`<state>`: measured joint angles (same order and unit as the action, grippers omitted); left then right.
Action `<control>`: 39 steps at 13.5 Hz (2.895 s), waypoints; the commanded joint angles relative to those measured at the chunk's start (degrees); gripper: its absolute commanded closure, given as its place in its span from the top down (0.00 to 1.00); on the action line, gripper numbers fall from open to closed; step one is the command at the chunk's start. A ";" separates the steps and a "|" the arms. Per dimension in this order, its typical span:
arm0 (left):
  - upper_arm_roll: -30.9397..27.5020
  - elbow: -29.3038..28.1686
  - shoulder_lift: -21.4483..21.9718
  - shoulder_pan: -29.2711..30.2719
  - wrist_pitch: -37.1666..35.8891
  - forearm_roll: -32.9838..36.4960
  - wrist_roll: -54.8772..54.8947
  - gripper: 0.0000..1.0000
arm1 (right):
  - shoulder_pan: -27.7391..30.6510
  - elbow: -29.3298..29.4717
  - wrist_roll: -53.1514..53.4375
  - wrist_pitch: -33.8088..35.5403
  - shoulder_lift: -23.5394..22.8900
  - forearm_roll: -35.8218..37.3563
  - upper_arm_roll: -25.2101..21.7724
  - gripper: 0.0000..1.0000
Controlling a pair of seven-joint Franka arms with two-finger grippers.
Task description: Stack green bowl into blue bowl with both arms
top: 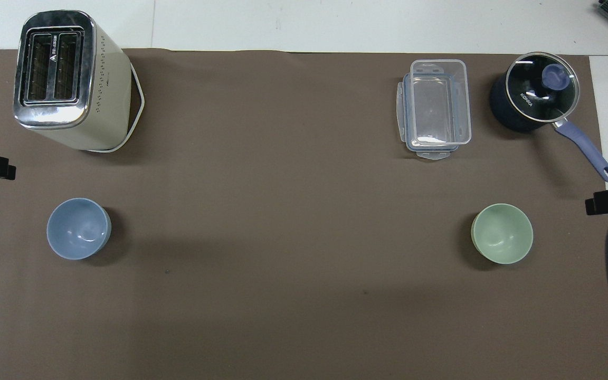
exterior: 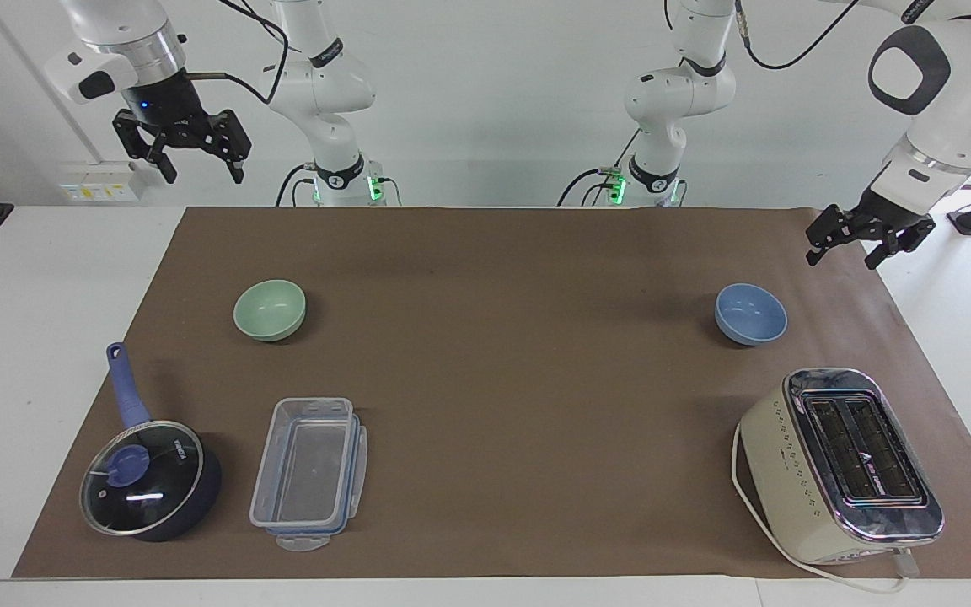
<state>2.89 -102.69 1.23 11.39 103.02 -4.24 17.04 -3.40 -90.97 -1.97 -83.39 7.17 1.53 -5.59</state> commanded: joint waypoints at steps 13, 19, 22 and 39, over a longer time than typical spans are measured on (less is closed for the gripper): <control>0.45 -19.54 -8.79 7.42 22.91 -9.73 14.42 0.97 | -0.03 -1.23 -1.72 -1.95 1.18 -0.21 0.85 1.00; 0.45 -22.37 -9.32 7.86 26.27 -12.19 15.74 0.63 | 0.41 -2.89 -1.81 -4.67 1.01 -0.21 0.76 1.00; 0.45 -22.55 -9.06 7.86 24.79 -12.19 15.83 0.02 | 0.50 -3.69 -1.81 -4.85 1.01 -0.21 0.58 1.00; 0.63 -22.37 -1.85 -18.03 22.75 -11.31 -11.37 0.00 | 0.41 -3.69 -1.72 -4.94 1.01 -0.21 0.58 1.00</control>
<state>4.46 -124.05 -1.43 -0.94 123.53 -15.56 11.42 -3.41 -93.15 -1.99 -86.78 7.17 1.50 -5.04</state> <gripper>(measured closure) 0.947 0.000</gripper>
